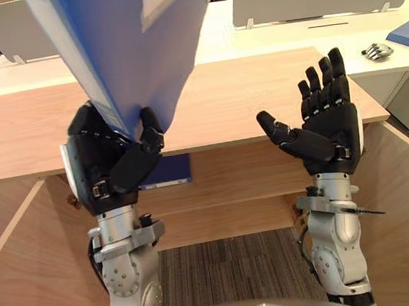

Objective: Walk over to the cabinet, pick up the folder, carry it to the office cabinet, place the folder inside the office cabinet, then close the office cabinet door

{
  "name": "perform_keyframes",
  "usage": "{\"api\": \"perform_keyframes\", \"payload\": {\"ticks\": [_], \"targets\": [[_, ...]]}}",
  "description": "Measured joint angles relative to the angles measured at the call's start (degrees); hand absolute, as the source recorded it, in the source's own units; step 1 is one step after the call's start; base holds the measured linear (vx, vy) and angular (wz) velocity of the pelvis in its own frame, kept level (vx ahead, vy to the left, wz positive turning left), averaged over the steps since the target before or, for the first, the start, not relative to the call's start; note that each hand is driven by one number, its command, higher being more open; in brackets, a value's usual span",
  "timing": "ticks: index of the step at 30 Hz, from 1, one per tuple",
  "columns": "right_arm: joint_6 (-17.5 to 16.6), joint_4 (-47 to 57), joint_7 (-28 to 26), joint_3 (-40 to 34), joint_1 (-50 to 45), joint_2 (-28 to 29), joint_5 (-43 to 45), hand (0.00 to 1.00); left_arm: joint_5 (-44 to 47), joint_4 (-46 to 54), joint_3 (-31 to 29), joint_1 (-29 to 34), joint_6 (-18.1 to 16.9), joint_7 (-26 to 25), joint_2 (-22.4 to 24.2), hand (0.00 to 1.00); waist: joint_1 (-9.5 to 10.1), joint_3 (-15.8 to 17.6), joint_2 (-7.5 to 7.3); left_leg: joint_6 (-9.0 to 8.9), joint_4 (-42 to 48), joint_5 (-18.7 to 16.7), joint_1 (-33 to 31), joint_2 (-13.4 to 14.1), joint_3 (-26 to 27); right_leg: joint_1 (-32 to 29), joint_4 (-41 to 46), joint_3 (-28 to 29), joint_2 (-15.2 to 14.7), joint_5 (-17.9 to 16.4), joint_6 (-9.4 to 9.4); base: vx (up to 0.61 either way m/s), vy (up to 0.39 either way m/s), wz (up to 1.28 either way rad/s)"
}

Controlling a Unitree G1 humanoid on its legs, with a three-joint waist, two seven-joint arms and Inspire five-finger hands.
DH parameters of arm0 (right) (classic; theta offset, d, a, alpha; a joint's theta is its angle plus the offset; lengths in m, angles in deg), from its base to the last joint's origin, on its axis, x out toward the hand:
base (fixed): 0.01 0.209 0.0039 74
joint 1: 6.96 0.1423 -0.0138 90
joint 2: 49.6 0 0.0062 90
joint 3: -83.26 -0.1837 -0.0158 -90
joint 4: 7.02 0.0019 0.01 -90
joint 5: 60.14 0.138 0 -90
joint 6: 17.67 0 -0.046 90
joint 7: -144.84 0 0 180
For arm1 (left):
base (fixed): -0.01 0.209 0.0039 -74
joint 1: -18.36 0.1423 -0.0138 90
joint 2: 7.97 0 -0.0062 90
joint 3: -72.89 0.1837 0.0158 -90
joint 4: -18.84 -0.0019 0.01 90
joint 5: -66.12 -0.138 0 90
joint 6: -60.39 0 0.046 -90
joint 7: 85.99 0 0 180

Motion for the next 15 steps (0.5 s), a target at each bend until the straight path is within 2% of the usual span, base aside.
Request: {"api": "perform_keyframes", "payload": {"ticks": [8,15], "targets": [[0.1,0.0,-1.2,-0.3,2.8,-2.5,0.0,1.0,5.6,-2.5,0.4,-0.6,0.2,5.3,-2.0,0.0,0.1,0.0,-0.02,0.02,0.0,0.0,-0.1,-0.1,0.0,0.0,0.2,0.0,-0.2,0.0,0.04,0.0,0.0,0.0],[0.7,-1.7,-4.6,-2.0,4.0,-4.3,0.2,1.0,9.4,-3.1,-0.3,-2.6,0.7,10.6,-4.0,0.0,0.14,0.0,-0.07,0.03,0.0,0.0,-0.2,-0.2,0.0,-0.1,0.2,0.0,-0.2,0.1,0.06,0.0,0.0,0.0]]}}
